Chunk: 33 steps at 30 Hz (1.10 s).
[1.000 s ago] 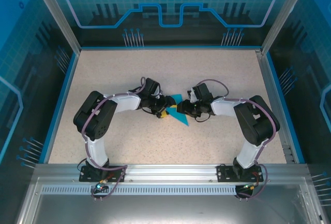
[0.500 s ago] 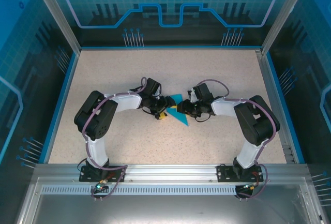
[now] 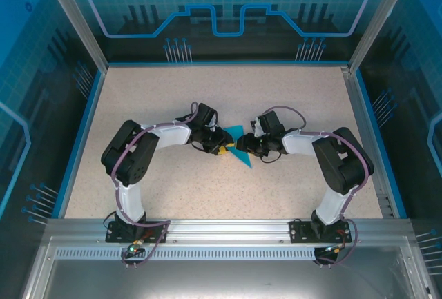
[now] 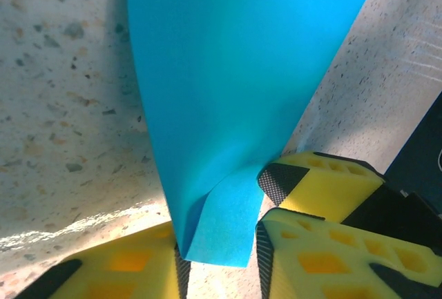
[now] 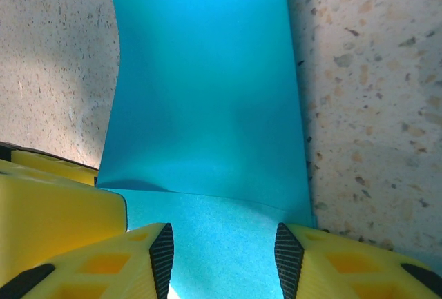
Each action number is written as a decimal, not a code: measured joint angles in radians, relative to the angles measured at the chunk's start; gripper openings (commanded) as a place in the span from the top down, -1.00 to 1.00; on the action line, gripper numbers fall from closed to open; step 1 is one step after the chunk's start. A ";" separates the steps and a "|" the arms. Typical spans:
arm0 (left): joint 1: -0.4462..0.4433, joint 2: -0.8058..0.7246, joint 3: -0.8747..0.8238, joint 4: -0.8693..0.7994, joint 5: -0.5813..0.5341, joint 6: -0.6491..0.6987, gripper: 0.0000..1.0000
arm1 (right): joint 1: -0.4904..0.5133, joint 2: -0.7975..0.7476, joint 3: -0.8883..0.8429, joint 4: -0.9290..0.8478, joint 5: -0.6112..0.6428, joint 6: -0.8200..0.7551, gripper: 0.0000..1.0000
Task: Fold a paper plane with a square sheet of paper (pick it up from the middle)
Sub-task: Fold the wing for the fifth time at the center of the table.
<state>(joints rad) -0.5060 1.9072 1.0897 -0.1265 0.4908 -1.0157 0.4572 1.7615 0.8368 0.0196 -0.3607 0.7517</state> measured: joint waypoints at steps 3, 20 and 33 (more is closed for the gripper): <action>-0.001 0.007 0.004 -0.001 0.001 0.006 0.72 | 0.000 -0.002 0.000 -0.001 0.000 -0.021 0.06; -0.026 0.012 0.058 -0.075 -0.016 0.033 0.96 | 0.101 -0.305 -0.172 0.045 0.278 -0.380 0.04; -0.034 0.012 0.103 -0.132 -0.023 0.054 0.96 | 0.303 -0.241 -0.229 0.138 0.589 -0.551 0.26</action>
<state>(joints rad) -0.5396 1.9190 1.1931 -0.2581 0.4675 -0.9619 0.7597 1.5204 0.6075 0.1581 0.2279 0.2005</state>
